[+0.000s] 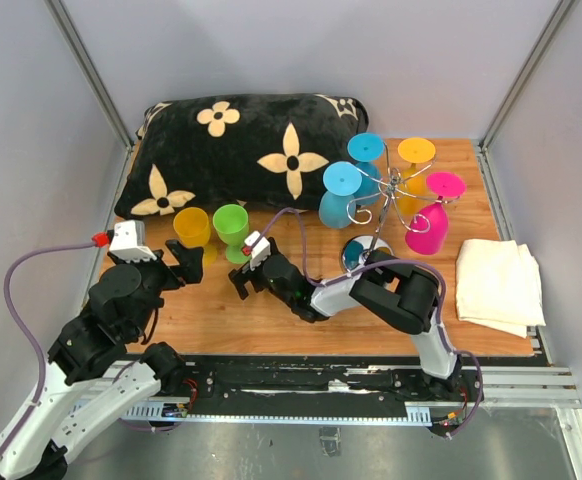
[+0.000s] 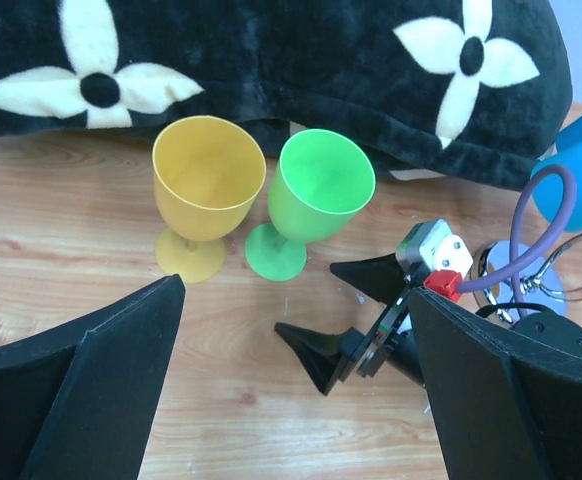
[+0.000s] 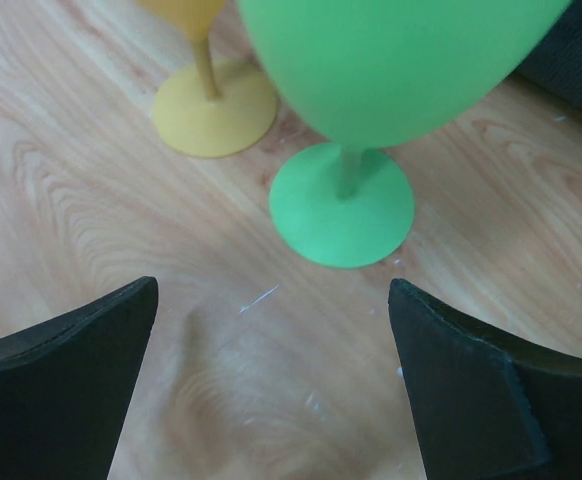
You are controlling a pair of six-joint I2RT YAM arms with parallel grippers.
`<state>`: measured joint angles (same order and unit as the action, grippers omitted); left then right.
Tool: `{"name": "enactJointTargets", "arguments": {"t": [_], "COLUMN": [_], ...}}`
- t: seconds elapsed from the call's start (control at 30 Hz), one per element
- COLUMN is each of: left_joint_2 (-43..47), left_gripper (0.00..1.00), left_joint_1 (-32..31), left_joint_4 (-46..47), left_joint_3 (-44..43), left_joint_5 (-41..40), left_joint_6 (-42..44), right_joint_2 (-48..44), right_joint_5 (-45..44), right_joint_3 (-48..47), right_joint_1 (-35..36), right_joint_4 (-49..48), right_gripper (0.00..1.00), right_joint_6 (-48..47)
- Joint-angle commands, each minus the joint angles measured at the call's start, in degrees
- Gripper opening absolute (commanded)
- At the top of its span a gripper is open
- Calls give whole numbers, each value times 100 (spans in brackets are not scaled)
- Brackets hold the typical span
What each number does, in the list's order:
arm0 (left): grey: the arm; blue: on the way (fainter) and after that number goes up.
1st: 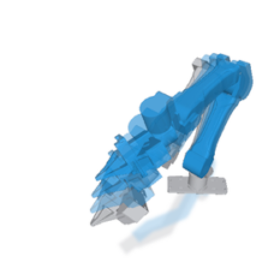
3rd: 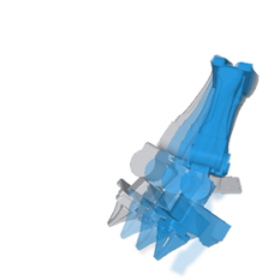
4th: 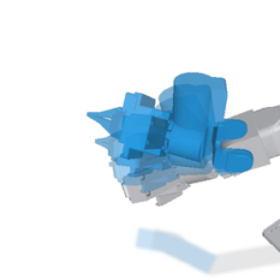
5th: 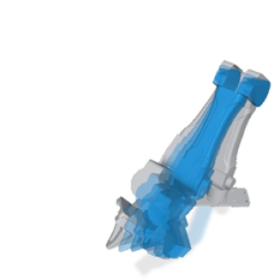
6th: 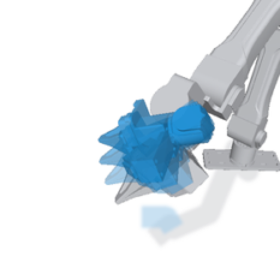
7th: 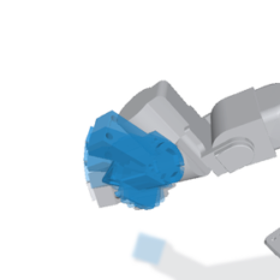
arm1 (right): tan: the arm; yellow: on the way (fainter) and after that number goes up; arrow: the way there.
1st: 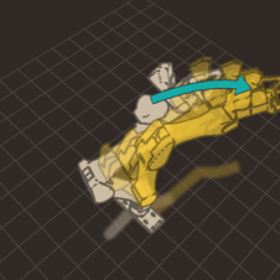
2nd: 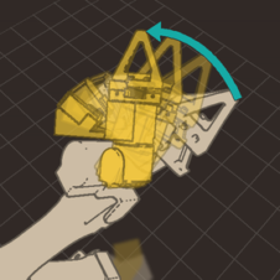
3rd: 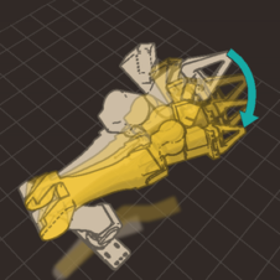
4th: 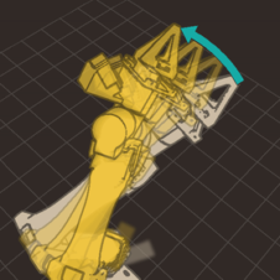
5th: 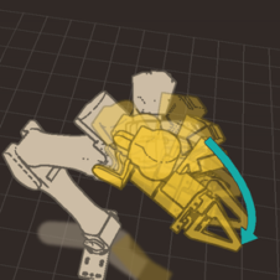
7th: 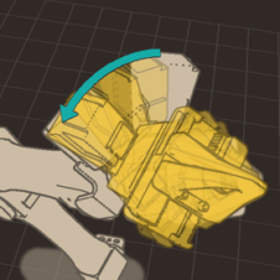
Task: Place the wine glass upside down on the wine glass rack
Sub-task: Pick up the wine glass at the center of the board.
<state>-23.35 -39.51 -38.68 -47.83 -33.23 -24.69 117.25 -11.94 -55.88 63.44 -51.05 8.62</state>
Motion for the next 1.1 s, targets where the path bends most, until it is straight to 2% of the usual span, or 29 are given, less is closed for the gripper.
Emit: {"name": "enactJointTargets", "arguments": {"t": [0.0,0.23,0.37,0.73,1.07], "left_joint_2": [318,755,663,624,604], "left_gripper": [100,100,100,100,100], "left_joint_1": [-4,-4,-2,3,1], "left_joint_4": [201,298,316,328,349], "left_joint_3": [84,184,187,195,204], "left_joint_5": [-318,-307,-292,-265,-213], "left_joint_6": [-62,15,40,51,77], "right_joint_2": [247,641,864,1227,1416], "right_joint_5": [96,112,206,324,356], "right_joint_3": [-253,-545,-687,-1027,-1189], "right_joint_1": [-228,-361,-415,-464,-481], "right_joint_4": [-1000,-1417,-1633,-2084,-2403], "right_gripper": [98,99,100,90,87], "right_joint_6": [-325,-543,-568,-848,-1116]}}
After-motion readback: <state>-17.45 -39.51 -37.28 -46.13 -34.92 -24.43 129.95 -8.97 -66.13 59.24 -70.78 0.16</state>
